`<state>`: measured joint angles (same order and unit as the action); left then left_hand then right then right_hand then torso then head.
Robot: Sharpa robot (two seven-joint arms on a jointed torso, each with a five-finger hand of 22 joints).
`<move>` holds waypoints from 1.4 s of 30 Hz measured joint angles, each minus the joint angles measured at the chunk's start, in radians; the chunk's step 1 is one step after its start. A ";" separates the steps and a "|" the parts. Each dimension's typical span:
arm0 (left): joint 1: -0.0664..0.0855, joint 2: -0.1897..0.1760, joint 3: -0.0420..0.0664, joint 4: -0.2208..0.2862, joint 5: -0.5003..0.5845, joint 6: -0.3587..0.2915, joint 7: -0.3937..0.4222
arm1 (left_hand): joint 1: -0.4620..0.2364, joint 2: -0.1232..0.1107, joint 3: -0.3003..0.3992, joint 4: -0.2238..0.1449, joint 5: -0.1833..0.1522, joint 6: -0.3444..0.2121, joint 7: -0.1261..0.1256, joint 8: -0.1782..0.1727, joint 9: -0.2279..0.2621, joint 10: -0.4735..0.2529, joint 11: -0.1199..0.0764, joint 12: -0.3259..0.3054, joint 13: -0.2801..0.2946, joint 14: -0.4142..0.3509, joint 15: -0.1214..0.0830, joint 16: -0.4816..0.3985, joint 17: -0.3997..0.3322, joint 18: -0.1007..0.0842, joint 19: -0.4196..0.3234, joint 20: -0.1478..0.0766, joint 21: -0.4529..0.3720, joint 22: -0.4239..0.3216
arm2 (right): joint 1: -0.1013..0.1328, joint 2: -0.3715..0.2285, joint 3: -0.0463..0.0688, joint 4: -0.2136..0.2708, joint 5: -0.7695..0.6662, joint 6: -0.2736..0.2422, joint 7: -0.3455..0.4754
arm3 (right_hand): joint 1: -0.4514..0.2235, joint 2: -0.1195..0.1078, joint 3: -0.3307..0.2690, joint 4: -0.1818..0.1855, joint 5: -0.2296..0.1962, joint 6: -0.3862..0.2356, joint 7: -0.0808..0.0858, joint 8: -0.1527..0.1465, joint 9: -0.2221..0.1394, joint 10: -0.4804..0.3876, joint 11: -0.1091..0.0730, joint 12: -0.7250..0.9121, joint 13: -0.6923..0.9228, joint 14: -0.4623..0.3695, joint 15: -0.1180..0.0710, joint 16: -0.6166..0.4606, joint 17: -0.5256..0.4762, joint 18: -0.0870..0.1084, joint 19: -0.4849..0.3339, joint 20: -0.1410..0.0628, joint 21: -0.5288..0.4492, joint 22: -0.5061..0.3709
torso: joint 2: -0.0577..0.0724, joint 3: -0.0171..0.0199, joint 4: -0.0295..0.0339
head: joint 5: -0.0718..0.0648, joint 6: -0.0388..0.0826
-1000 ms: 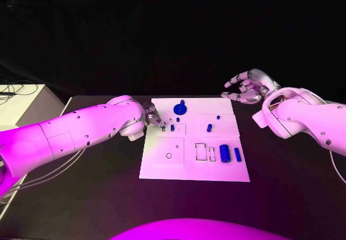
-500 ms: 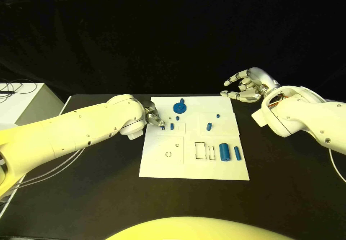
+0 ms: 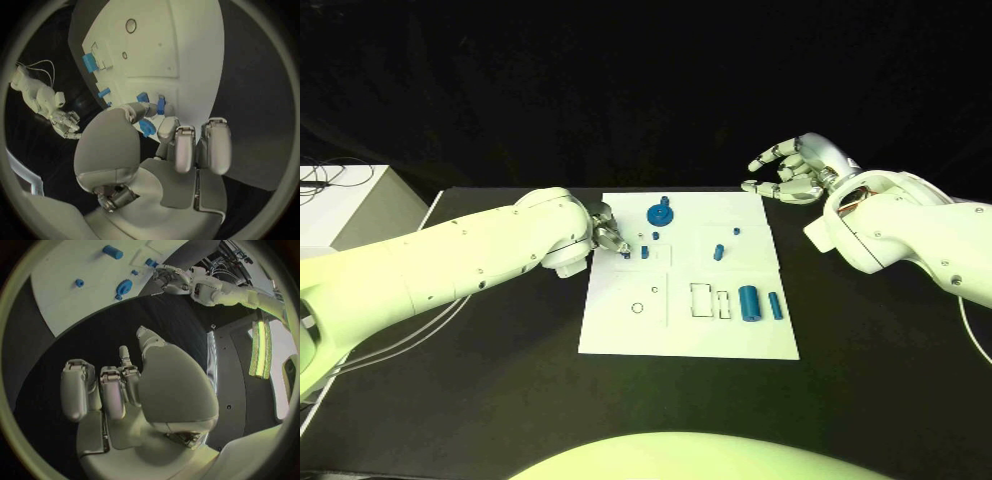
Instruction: Assemble the parts on the task board
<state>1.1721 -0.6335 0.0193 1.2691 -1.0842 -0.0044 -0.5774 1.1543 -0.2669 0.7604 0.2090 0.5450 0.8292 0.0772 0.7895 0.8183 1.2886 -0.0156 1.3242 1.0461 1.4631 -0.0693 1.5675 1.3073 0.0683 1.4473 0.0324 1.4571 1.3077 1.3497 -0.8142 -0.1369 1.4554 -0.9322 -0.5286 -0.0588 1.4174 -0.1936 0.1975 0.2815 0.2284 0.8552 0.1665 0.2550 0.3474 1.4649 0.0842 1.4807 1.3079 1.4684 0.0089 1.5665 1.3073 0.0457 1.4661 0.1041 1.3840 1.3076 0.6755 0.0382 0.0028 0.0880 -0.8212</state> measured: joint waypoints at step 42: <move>-0.005 -0.007 0.013 0.003 0.010 0.019 0.008 | 0.000 0.000 0.000 0.000 -0.005 0.000 0.000 -0.001 -0.001 -0.002 0.002 0.000 -0.005 0.000 0.000 0.000 0.000 0.000 0.000 0.000 0.000 0.000 | 0.000 0.000 0.000 0.000 0.000 0.001 0.000 | 0.000 0.000 0.000 0.000 0.000 0.000 0.000 0.000 0.001 0.000 0.000 0.000 0.000 0.000 0.000 0.000 0.000 0.000 0.000 0.000 0.000 0.000 | 0.000 -0.0009 -0.0005 | -0.007 -0.003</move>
<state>1.1666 -0.6400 0.0325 1.2722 -1.0743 0.0150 -0.5694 1.1545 -0.2667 0.7604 0.2091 0.5403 0.8294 0.0770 0.7882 0.8169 1.2868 -0.0138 1.3242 1.0416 1.4631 -0.0692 1.5675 1.3073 0.0684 1.4473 0.0324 1.4571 1.3075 1.3496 -0.8144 -0.1369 1.4553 -0.9326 -0.5280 -0.0590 1.4174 -0.1937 0.1976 0.2816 0.2284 0.8553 0.1665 0.2550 0.3482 1.4649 0.0842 1.4807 1.3075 1.4684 0.0089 1.5665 1.3073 0.0457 1.4661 0.1041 1.3840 1.3081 0.6757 0.0373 0.0023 0.0814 -0.8239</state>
